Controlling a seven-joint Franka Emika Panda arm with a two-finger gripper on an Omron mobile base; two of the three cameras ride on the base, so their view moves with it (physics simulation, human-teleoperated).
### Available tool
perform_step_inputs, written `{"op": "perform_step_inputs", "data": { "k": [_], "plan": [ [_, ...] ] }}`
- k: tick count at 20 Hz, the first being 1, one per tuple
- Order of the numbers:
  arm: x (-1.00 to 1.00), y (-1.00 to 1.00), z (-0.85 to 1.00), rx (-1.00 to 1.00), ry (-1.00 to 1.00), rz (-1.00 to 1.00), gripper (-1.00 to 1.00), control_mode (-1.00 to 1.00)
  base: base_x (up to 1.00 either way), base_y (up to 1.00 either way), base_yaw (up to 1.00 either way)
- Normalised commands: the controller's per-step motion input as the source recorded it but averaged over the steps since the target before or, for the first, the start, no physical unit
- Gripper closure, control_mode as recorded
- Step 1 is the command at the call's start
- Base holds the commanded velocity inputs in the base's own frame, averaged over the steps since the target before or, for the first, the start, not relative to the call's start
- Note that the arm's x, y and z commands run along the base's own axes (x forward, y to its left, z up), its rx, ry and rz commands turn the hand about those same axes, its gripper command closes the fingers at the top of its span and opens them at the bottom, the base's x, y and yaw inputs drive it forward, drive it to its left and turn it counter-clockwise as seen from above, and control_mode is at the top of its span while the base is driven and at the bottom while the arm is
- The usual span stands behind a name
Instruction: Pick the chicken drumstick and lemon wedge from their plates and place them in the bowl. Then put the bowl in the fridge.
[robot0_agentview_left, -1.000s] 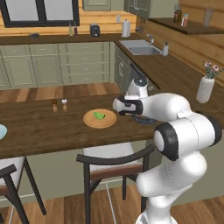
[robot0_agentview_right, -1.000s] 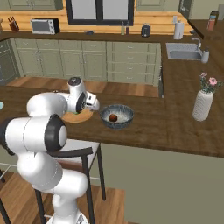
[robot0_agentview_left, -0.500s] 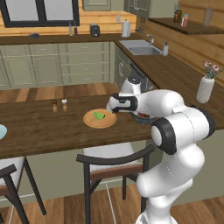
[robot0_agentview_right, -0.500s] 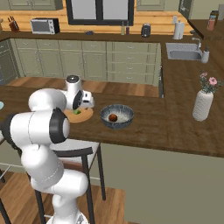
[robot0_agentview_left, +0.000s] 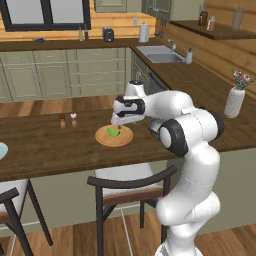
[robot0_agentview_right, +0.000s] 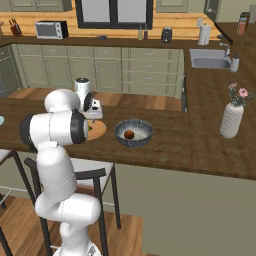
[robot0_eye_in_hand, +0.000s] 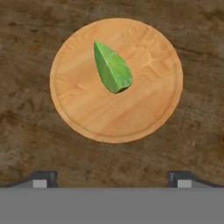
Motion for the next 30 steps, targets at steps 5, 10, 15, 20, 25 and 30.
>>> {"op": "perform_step_inputs", "data": {
  "k": [5, 10, 15, 20, 25, 30],
  "plan": [
    [0.52, 0.44, -0.40, -0.01, 0.08, 0.00, -1.00, -1.00, 0.00, 0.00, 0.00],
    [0.27, 0.25, -0.52, 0.00, 0.01, 0.00, -1.00, -1.00, 0.00, 0.00, 0.00],
    [0.32, 0.10, -0.42, 0.00, 0.00, 0.00, -1.00, -1.00, 0.00, 0.00, 0.00],
    [0.50, 0.00, -0.14, 0.00, 0.00, 0.00, -1.00, -1.00, 0.00, 0.00, 0.00],
    [0.42, 0.00, -0.27, -0.03, 0.00, 0.00, -1.00, -1.00, 0.00, 0.00, 0.00],
    [0.19, 0.00, -0.34, -0.02, 0.00, 0.00, -1.00, -1.00, 0.00, 0.00, 0.00]
  ]
}}
